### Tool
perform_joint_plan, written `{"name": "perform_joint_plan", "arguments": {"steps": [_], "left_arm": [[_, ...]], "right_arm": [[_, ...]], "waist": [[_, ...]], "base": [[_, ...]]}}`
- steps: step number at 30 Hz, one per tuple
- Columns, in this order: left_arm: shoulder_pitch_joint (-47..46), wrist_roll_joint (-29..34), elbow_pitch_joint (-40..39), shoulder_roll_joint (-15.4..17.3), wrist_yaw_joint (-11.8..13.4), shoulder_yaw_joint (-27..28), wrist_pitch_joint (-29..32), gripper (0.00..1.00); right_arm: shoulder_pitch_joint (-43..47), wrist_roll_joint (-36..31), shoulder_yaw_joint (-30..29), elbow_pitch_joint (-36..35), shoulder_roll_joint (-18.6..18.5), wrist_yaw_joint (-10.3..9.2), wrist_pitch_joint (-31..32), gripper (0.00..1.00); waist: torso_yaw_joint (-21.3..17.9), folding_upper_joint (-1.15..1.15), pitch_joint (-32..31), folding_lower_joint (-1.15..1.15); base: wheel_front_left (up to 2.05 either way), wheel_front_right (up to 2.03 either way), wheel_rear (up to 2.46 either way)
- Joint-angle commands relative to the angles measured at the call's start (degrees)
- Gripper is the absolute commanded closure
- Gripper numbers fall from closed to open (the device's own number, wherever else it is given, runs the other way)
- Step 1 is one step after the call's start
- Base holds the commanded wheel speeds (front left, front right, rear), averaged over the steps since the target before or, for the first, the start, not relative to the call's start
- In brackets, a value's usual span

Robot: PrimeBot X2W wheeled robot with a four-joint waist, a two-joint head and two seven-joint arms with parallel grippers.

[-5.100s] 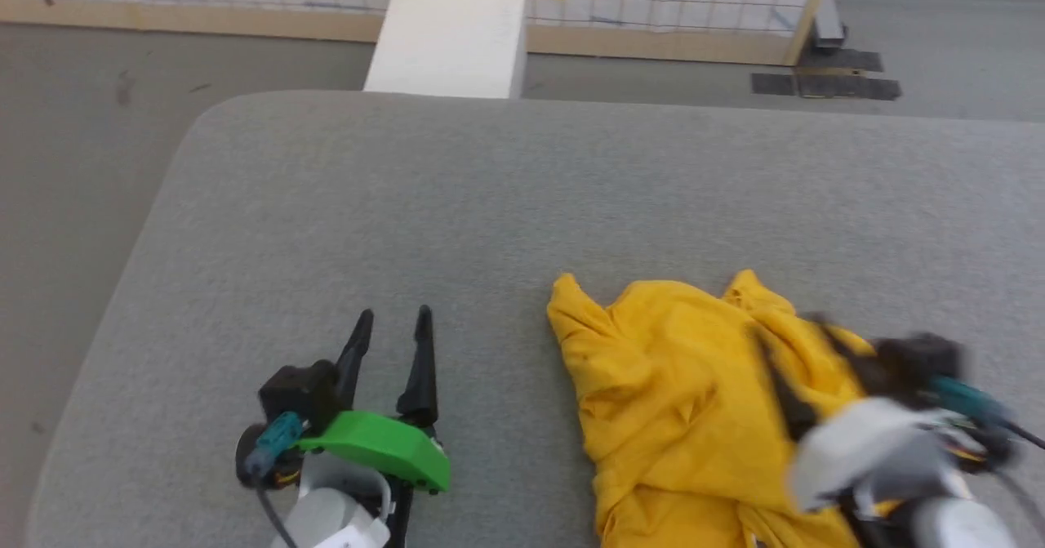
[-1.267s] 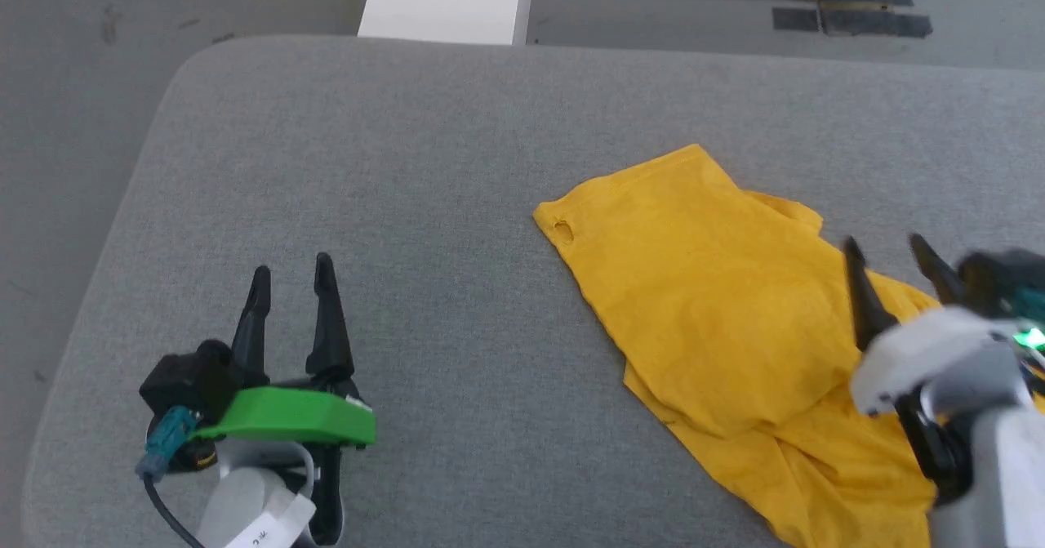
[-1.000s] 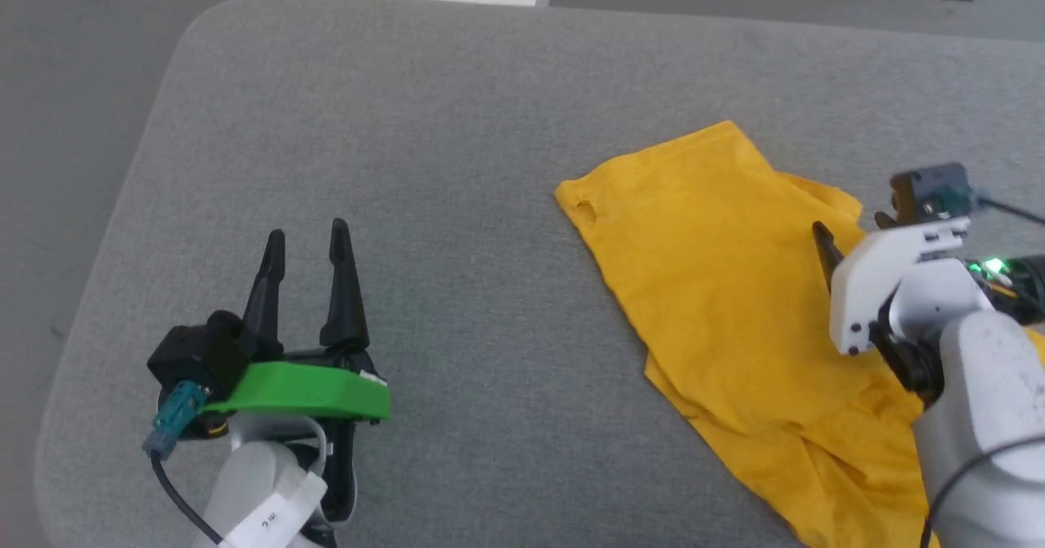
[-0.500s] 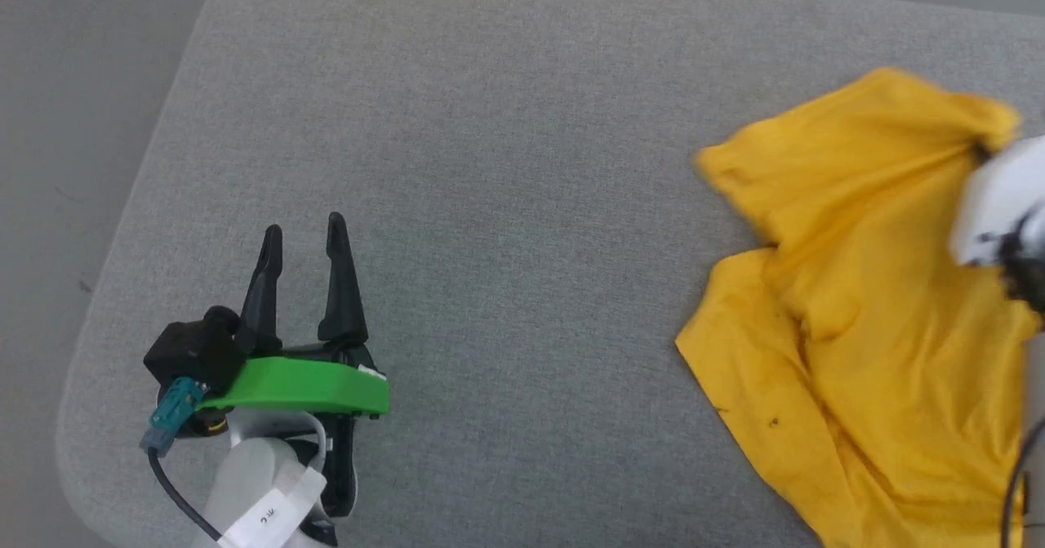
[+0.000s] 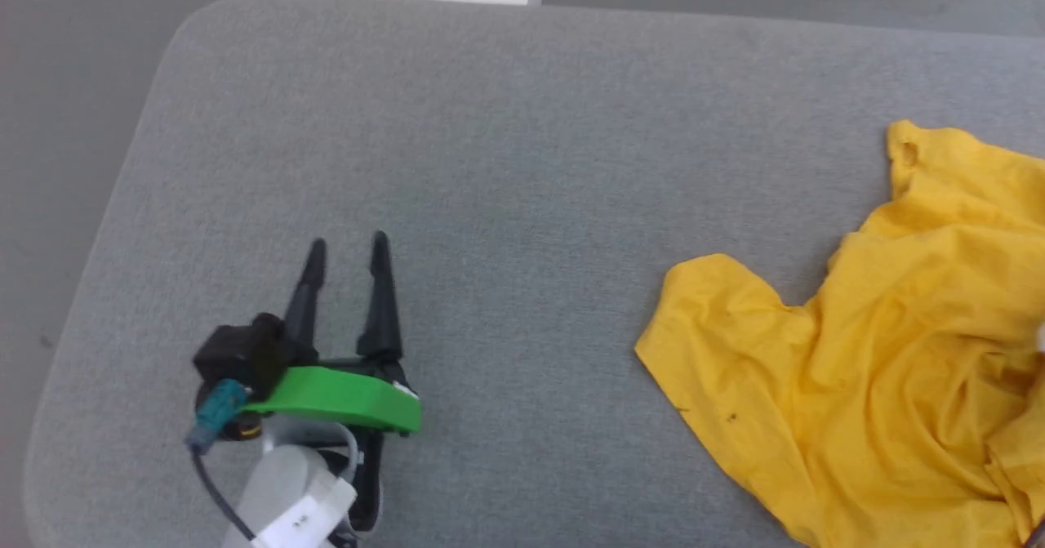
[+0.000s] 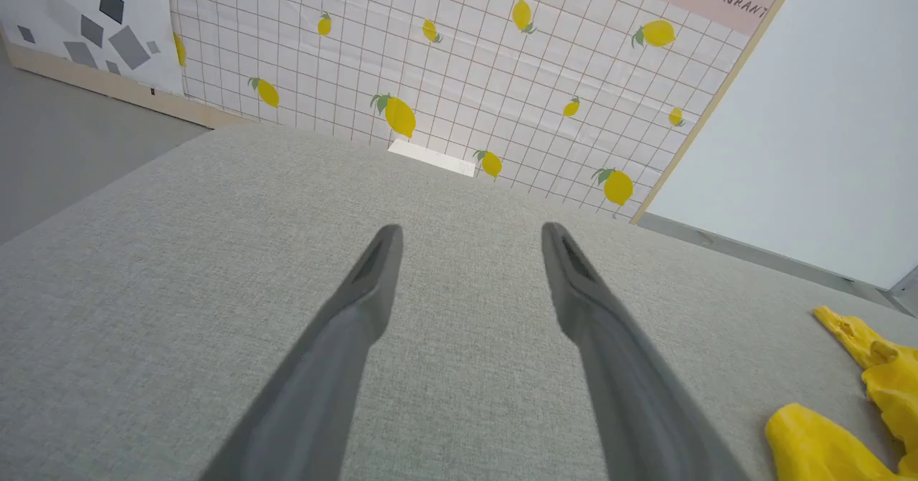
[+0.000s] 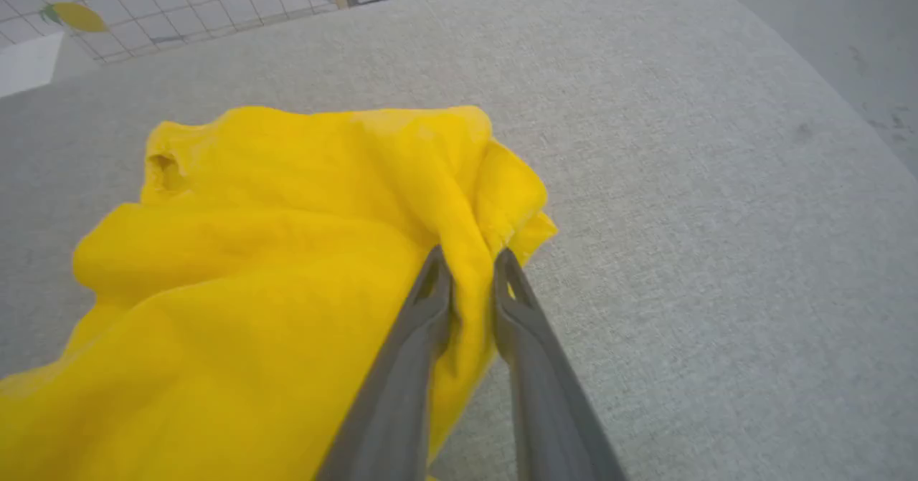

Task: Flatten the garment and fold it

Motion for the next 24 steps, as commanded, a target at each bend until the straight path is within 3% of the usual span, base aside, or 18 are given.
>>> {"name": "perform_joint_plan", "arguments": {"steps": [1,6,11,17,24], "left_arm": [[-0.19,0.36,0.88,-0.09,-0.49,-0.88,-0.20,0.00],[-1.43,-0.10,4.88,-0.09,-1.31,-6.49,0.21,0.00],[-4.40,-2.01,8.90,-0.09,-1.13,-13.50,4.65,0.00],[-9.45,-3.93,14.36,-0.09,1.55,-19.91,11.69,0.00],[-15.73,-3.49,22.60,-0.06,4.61,-24.08,23.81,0.00]], "right_arm": [[1.79,1.71,1.42,-1.02,0.66,-0.09,-2.30,0.00],[9.69,7.49,9.82,-6.44,1.43,-0.09,-11.65,0.00],[19.30,15.92,19.19,-12.93,1.55,-0.09,-18.16,0.00],[27.33,20.22,26.72,-18.18,1.56,-0.09,-21.34,0.00],[29.33,22.79,31.27,-19.81,1.57,-0.09,-21.68,0.00]], "waist": [[-1.90,0.00,-1.94,-0.01],[-4.48,0.00,-4.71,-0.01],[-7.84,0.00,-6.81,-0.01],[-11.85,0.00,-7.27,-0.01],[-15.98,0.00,-5.92,-0.01]], "base": [[0.00,0.00,0.00],[0.00,0.00,0.00],[0.00,0.00,0.00],[0.00,0.00,0.00],[0.00,0.00,0.00]]}}
